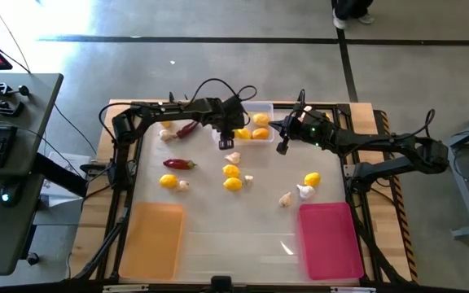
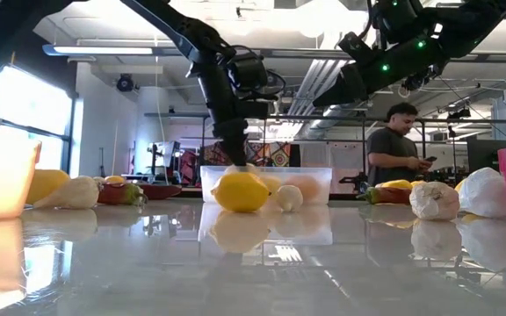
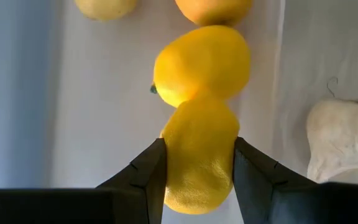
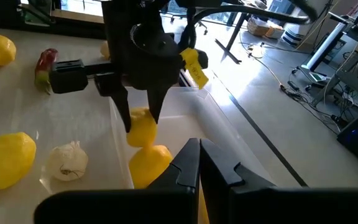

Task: Sort produce into baskets
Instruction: Put the bottom left lemon into the transparent bin

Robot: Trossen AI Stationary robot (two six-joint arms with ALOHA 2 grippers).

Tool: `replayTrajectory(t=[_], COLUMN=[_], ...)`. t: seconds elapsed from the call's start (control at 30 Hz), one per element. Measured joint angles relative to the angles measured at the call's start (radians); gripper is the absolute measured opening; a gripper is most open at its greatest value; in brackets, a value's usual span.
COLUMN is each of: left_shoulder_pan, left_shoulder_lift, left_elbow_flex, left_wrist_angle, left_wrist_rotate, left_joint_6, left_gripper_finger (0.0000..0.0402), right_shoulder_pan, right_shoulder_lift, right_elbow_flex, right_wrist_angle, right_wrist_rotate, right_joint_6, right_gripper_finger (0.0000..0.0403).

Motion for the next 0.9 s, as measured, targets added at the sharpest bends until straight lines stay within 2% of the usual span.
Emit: replayTrajectory(t=[0.3,0.53,0.9], left_shoulder_pan=[-0.002,-0.01,-0.01], left_shoulder_lift=[0.0,0.0,0.0], left_elbow_flex=[0.0,-0.009,-0.01], left_wrist_angle=[0.001,0.002,-0.001], left_wrist_rotate=[0.023,0.039,0.025], left_joint_6=[0.04,0.241,0.434], left_gripper_finger=[0.0129,0.0129,0.0132], right_shoulder_pan=[0.0,0.0,0.0], right_shoulder_lift=[0.0,0.0,0.0], right_elbow_flex=[0.0,0.0,0.0], right_wrist_angle=[0.0,-0.003,-0.007], right_wrist_rotate=[0.0,0.0,0.0], right_joint_6=[0.0,0.0,0.0], right_gripper_finger=[0.0,0.0,0.0])
